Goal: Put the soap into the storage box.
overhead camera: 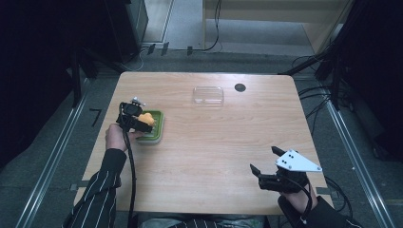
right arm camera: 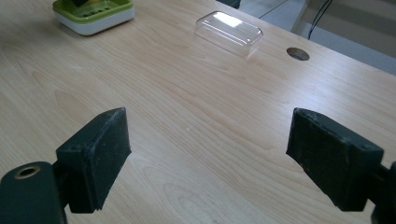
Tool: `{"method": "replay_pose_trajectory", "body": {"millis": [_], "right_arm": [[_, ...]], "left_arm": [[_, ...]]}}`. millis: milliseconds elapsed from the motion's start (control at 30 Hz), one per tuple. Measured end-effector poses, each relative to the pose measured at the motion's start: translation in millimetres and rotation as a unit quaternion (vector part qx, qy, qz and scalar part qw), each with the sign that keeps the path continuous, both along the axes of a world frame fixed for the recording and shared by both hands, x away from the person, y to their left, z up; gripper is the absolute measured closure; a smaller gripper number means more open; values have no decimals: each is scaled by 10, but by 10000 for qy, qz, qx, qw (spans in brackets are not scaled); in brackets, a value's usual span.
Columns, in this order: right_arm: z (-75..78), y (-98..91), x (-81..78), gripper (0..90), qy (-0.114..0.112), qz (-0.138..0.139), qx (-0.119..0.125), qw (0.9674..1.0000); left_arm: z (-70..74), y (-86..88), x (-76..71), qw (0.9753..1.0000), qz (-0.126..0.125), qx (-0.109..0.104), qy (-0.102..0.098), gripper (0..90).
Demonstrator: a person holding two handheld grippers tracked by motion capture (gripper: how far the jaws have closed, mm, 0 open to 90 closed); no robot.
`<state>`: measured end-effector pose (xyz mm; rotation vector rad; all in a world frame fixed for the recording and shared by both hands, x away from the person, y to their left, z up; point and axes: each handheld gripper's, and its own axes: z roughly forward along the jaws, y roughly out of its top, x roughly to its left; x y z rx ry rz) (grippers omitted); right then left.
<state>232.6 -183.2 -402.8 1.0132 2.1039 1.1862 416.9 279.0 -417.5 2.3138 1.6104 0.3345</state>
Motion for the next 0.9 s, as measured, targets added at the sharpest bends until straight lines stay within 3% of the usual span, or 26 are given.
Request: {"method": "replay_pose_trajectory", "body": {"millis": [100, 900], "right_arm": [[0, -2, 0, 136, 16, -5, 15, 10000], [-1, -3, -4, 136, 3, 7, -2, 10000]], "left_arm": [[-51, -32, 36, 9999, -4, 51, 134, 396], [-101, -114, 52, 9994, 106, 210, 249, 393]]}}
